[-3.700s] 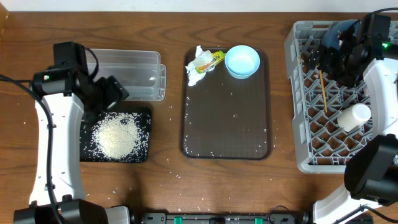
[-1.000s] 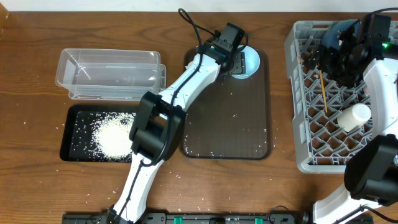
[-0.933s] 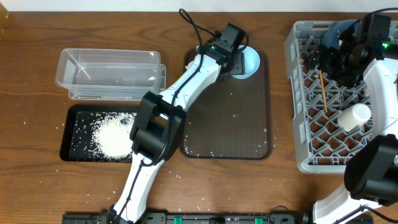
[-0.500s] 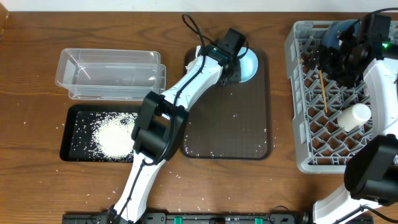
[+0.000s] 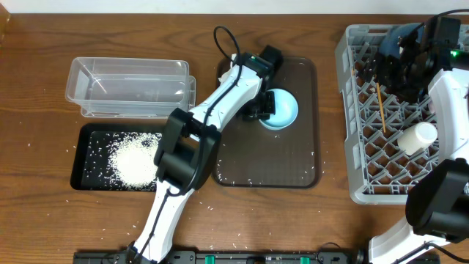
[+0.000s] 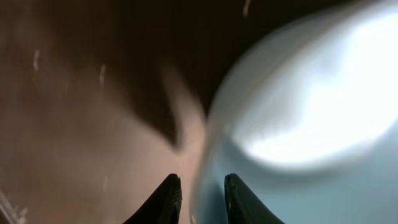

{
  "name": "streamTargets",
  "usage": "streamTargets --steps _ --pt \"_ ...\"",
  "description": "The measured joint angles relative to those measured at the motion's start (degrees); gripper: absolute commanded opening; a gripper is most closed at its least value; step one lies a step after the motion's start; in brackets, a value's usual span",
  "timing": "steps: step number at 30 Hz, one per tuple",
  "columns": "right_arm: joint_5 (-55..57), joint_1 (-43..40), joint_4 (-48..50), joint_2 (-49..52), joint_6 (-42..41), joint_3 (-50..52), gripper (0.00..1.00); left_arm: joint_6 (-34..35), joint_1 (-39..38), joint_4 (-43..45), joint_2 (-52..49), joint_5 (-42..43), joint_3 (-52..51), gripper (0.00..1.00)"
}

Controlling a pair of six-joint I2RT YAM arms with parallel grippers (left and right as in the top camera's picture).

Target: Sort waste into correct bins and load items into the dishwasher rack

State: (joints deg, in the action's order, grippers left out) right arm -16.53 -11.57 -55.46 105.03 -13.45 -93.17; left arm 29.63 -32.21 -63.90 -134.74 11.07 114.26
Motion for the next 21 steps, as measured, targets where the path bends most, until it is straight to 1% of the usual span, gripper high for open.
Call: streamTargets --steps 3,6,8,12,13,16,18,19,20,21 --pt "0.0 0.0 0.0 0.0 0.0 0.0 0.99 0.0 0.0 -4.7 3.1 2.3 0.0 0.28" --pt "0.0 0.0 0.0 0.0 0.0 0.0 0.99 0.0 -0.1 -7.5 7.6 3.4 0.0 0.29" --pt "0.0 0.0 0.0 0.0 0.0 0.0 0.99 -0.1 -0.2 -8.8 10.1 3.9 0.0 0.34" --pt "0.0 0.0 0.0 0.0 0.0 0.0 0.99 -1.9 -0.1 -9.6 14.8 4.1 0.0 0.38" --pt "0.0 0.0 0.0 0.0 0.0 0.0 0.99 -2.4 0.0 -9.6 15.6 3.9 0.0 0.38" --pt "0.0 0.0 0.0 0.0 0.0 0.0 0.99 -3.4 1.1 -9.6 19.3 0.8 0.0 0.5" --pt "0.0 0.0 0.0 0.0 0.0 0.0 0.99 -3.9 2.9 -9.6 21.8 -2.5 0.0 0.5" --pt "0.0 0.0 0.0 0.0 0.0 0.0 0.99 -4.0 4.4 -9.7 23.3 -4.3 0.0 0.54" --pt "0.0 0.0 0.0 0.0 0.0 0.0 0.99 -4.2 6.1 -9.8 24.6 -6.2 0.0 0.68" --pt "0.0 0.0 0.0 0.0 0.0 0.0 0.99 -4.4 8.4 -10.0 26.1 -8.0 0.0 0.79"
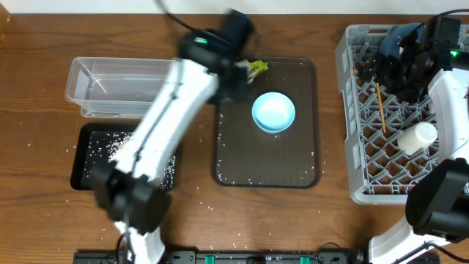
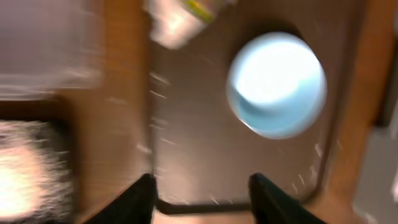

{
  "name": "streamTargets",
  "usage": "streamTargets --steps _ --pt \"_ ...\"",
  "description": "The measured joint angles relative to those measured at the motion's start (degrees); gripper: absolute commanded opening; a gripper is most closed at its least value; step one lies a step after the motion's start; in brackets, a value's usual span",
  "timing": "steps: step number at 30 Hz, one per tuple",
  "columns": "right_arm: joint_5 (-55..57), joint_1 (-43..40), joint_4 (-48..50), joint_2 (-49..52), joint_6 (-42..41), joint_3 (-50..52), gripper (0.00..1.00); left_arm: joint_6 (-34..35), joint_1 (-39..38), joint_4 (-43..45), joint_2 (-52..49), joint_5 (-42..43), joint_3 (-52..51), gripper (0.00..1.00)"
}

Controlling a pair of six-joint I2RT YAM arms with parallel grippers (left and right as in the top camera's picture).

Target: Sort waste into correct bins and load items into the dishwasher rack

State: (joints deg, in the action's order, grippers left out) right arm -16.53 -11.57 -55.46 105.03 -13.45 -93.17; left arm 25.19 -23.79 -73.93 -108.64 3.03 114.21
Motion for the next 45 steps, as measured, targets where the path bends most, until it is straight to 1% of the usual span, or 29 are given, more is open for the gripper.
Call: streamTargets --steps 2,4,5,6,9,13,19,24,28,31,33,36,38,40,43,45 --pt "0.0 0.0 0.0 0.0 0.0 0.0 0.99 0.0 4.4 -0.5 2.1 -2.6 0.0 0.85" --pt "0.0 0.0 0.0 0.0 0.0 0.0 0.99 0.0 9.3 -1.3 3.7 -4.8 0.0 0.87" --pt "0.0 0.0 0.0 0.0 0.0 0.0 0.99 0.0 12.3 -1.9 4.2 -5.8 0.0 0.92" --pt "0.0 0.0 0.0 0.0 0.0 0.0 0.99 0.0 14.6 -2.6 4.5 -6.5 0.0 0.93" --pt "0.0 0.0 0.0 0.0 0.0 0.0 0.99 0.0 22.4 -4.3 4.4 -8.1 0.0 0.94" --pt "0.0 0.0 0.0 0.0 0.0 0.0 0.99 0.0 29.6 -4.5 4.4 -8.9 0.0 0.95" --pt "0.0 0.0 0.0 0.0 0.0 0.0 0.99 0.0 37.2 -4.5 4.4 -9.4 0.0 0.95" --pt "0.0 0.0 0.7 0.0 -0.3 0.0 0.99 0.0 40.5 -4.5 4.4 -9.4 0.0 0.95" --pt "-0.6 0.0 1.7 0.0 -2.3 0.0 0.99 0.0 41.3 -4.5 4.4 -9.4 0.0 0.95" --pt "-5.1 0.0 -1.7 0.0 -4.9 0.0 0.99 0.0 41.4 -4.5 4.4 -9.4 0.0 0.95" --pt "-10.1 0.2 -2.8 0.0 -6.6 0.0 0.99 0.0 41.4 -4.5 4.4 -9.4 0.0 0.95" --pt "-16.4 2.0 -2.8 0.0 -6.4 0.0 0.99 0.0 41.4 -4.5 4.4 -9.4 0.0 0.95" --pt "-18.0 5.2 -3.5 0.0 -4.7 0.1 0.99 0.0 41.4 -4.5 4.4 -9.4 0.0 0.95" --pt "-17.4 10.5 -3.8 0.0 -3.3 0.1 0.99 0.0 41.4 -4.5 4.4 -9.4 0.0 0.95" --pt "-13.3 20.7 -2.1 0.0 -2.1 0.3 0.99 0.0 41.4 -4.6 4.4 -9.4 0.0 0.95" --pt "-8.5 28.2 0.4 0.0 -1.5 0.3 0.99 0.0 41.4 -4.6 4.4 -9.4 0.0 0.95"
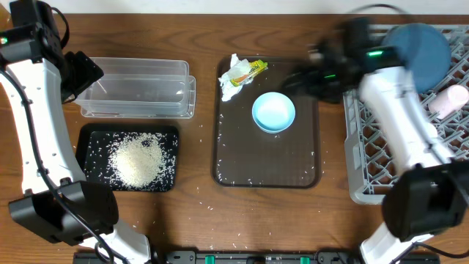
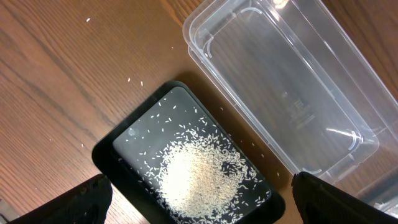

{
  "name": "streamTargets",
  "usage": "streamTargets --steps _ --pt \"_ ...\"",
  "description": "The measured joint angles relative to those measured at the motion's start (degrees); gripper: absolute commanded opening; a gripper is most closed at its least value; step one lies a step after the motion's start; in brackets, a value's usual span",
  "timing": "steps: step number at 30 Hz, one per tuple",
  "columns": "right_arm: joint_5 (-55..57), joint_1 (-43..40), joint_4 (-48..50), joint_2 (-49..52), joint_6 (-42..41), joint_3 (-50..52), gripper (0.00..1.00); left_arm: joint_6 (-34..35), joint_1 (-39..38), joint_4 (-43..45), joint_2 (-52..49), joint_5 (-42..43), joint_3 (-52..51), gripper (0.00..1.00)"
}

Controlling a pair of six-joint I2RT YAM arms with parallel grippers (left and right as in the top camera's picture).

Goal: Sort waste into correct bins and load items into the dishwasher rack
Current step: 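Lower the right gripper onto the light-blue bowl rim and grasp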

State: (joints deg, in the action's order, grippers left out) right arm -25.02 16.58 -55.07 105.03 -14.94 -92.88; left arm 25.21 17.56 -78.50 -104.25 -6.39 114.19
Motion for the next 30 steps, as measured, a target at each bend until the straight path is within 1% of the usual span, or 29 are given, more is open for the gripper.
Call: streamTargets --steps 4,6,11,15,16,17,20,23,24,26,30 --pt "10.4 11.8 5.1 0.0 0.6 0.1 0.99 0.0 0.0 0.0 0.0 0.0 0.0 0.95" --pt "15.2 16.1 7.4 0.2 0.8 0.1 0.99 0.0 0.0 0.0 0.0 0.0 0.0 0.95" --pt "25.4 22.6 9.9 1.9 0.7 0.1 0.99 0.0 0.0 0.0 0.0 0.0 0.0 0.95" --pt "30.3 23.1 9.5 5.9 -1.6 0.1 0.99 0.0 0.0 0.0 0.0 0.0 0.0 0.96" --pt "30.9 22.8 9.2 7.3 -2.3 0.1 0.94 0.0 0.0 0.0 0.0 0.0 0.0 0.95" --pt "31.3 22.6 8.8 8.7 -2.6 0.1 0.84 0.0 0.0 0.0 0.0 0.0 0.0 0.96" --pt "31.3 22.3 8.2 12.1 -3.5 0.2 0.64 0.0 0.0 0.0 0.0 0.0 0.0 0.96" --pt "30.8 22.3 8.0 13.9 -4.1 0.5 0.39 0.0 0.0 0.0 0.0 0.0 0.0 0.96" --pt "30.8 22.3 7.9 14.1 -4.2 0.5 0.34 0.0 0.0 0.0 0.0 0.0 0.0 0.96" --pt "30.9 22.3 7.8 14.1 -4.6 0.6 0.32 0.0 0.0 0.0 0.0 0.0 0.0 0.96" --pt "32.2 22.3 7.8 14.1 -5.6 0.6 0.35 0.0 0.0 0.0 0.0 0.0 0.0 0.96"
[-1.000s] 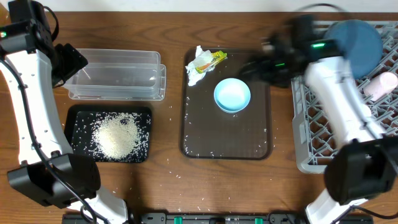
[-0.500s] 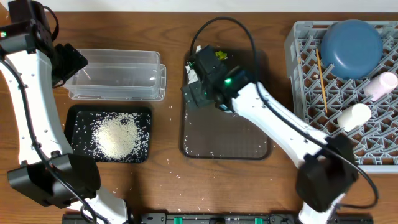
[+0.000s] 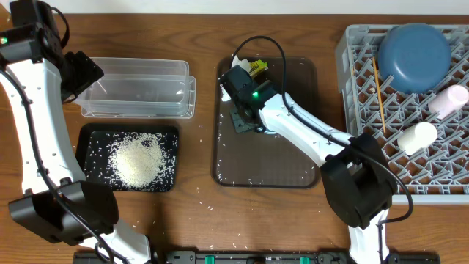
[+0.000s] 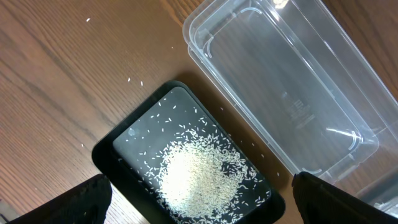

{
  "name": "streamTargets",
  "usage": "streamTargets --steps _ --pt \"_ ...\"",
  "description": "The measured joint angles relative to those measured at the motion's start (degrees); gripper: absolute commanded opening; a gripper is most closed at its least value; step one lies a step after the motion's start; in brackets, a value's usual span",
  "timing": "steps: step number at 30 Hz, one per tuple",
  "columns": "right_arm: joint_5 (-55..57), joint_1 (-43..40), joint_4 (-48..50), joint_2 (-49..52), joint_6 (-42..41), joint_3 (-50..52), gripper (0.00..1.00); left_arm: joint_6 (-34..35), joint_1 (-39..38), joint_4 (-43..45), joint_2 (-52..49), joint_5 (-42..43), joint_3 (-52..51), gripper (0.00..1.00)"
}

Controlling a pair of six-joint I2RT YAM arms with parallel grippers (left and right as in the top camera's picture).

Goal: Sort waste into correct bins and load items into the dishwasher rack
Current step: 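Lower the right gripper onto the light-blue bowl rim and grasp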

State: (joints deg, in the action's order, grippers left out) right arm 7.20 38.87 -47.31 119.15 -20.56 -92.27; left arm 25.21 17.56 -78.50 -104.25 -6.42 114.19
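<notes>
My right arm reaches across the brown tray [image 3: 278, 165], and its gripper [image 3: 242, 119] is low over the tray's left half. The arm covers the spot where the light blue bowl lay, and its jaws are not clear from above. A crumpled white and yellow wrapper [image 3: 249, 69] lies at the tray's top left corner. My left gripper [image 4: 202, 202] hangs wide open and holds nothing. It is high over the black tray of rice [image 4: 186, 174] and the clear bin [image 4: 280, 93], at the far left [image 3: 79, 70].
The dishwasher rack [image 3: 352, 110] at the right holds a dark blue bowl [image 3: 414, 45], a chopstick [image 3: 379, 73], a pink cup [image 3: 451, 99] and a white cup [image 3: 414, 136]. Loose rice grains are scattered on the wood round the black tray [image 3: 91, 176].
My right arm has moved from the tray's upper right edge to the tray's left half, and it now covers the light blue bowl. The left arm has not moved.
My left gripper stood at the rim of the light blue bowl on the brown tray while the right arm hung over the rack. Then the left was lifted off, open, with the bowl left behind. Later it hung at the far left, and the right arm came over the tray.
</notes>
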Motion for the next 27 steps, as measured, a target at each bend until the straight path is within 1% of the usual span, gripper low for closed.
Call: streamTargets --steps 5,9,12,14,21,27 --pt "1.8 0.0 0.1 0.0 -0.8 0.1 0.38 0.0 0.0 0.0 0.0 0.0 0.0 0.96" --pt "2.4 0.0 0.9 0.0 -1.0 0.9 0.38 0.0 0.0 0.0 0.0 0.0 0.0 0.96" --pt "2.7 0.0 2.7 0.0 -1.2 3.3 0.33 0.0 0.0 0.0 0.0 0.0 0.0 0.96" --pt "2.7 0.0 3.3 0.0 -1.5 4.8 0.26 0.0 0.0 0.0 0.0 0.0 0.0 0.96" --pt "2.9 0.0 3.8 0.0 -2.8 5.8 0.15 0.0 0.0 0.0 0.0 0.0 0.0 0.96" --pt "2.9 0.0 3.0 0.0 -3.0 5.5 0.13 0.0 0.0 0.0 0.0 0.0 0.0 0.96"
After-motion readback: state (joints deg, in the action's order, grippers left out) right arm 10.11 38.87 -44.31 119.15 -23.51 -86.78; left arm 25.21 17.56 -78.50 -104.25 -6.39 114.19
